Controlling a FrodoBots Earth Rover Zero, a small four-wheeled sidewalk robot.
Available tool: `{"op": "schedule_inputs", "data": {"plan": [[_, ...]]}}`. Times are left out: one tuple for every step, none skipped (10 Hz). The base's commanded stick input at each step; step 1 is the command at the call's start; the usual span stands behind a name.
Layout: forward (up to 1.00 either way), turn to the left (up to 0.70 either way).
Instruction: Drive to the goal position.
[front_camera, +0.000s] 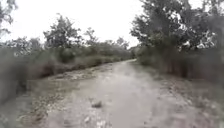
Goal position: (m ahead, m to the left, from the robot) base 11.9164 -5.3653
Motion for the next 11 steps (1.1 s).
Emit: {"op": "schedule_inputs", "data": {"plan": [[0.7,0.0],[0.7,0.0],[0.7,0.0],[0.7,0.0],[0.7,0.0],[0.7,0.0],[0.7,0.0],[0.7,0.0],[0.7,0.0],[0.7,0.0],[0.7,0.0]]}}
